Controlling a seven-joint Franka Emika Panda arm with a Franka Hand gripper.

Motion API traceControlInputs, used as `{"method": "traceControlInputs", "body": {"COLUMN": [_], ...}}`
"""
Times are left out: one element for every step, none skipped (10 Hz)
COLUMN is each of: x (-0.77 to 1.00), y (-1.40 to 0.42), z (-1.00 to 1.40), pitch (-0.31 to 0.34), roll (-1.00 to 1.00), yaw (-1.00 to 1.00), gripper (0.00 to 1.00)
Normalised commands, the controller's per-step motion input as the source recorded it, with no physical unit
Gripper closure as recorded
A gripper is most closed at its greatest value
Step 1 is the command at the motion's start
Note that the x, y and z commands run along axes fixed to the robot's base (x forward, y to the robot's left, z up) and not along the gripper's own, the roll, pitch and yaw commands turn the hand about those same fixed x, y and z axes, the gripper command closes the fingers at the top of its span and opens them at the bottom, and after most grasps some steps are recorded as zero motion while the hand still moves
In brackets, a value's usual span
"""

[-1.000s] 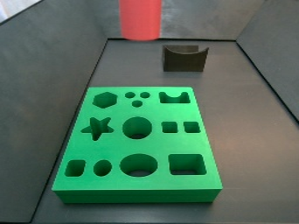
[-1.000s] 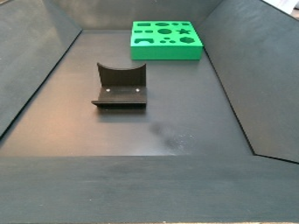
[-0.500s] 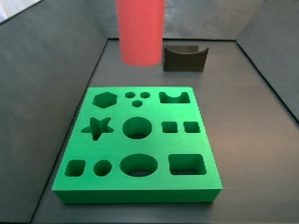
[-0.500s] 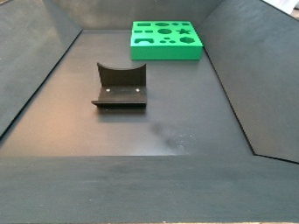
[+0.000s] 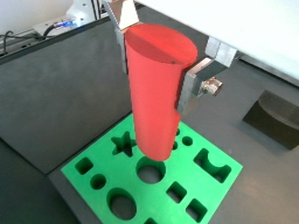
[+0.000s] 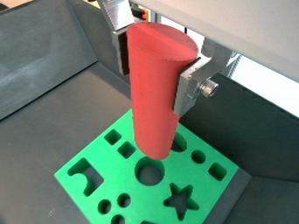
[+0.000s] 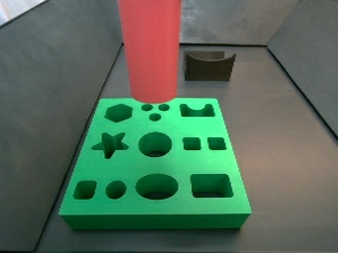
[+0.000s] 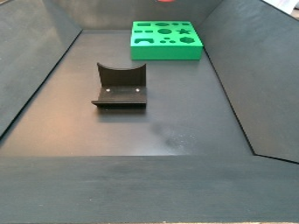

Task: Pick up the oval object. Move up. Move to above the board. Insert the oval object.
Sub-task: Insert the oval object.

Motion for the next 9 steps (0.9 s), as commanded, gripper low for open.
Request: {"method": "traceControlInputs", "body": {"x": [0.13, 0.13, 0.07, 0.04, 0.07, 0.06, 0.05, 0.06, 0.18], "y": [-0.18, -0.29, -0.33, -0.32, -0.29, -0.27, -0.27, -0.27, -0.25], "z": [-0.06, -0.28, -0.37, -0.33, -0.32, -0.29, -0.27, -0.27, -0.28], "pitch": [0.0, 0.02, 0.029, 0.02, 0.016, 0.011, 0.001, 0.0, 0.007], "roll": [0.0, 0.08, 0.15, 0.15, 0.13, 0.13, 0.11, 0.1, 0.1], "yaw": [0.0, 0.0, 0.01, 0.06, 0.07, 0.07, 0.06, 0.07, 0.18], "gripper": [1.0, 1.0, 1.0, 1.0, 1.0, 1.0, 1.0, 1.0, 1.0]}}
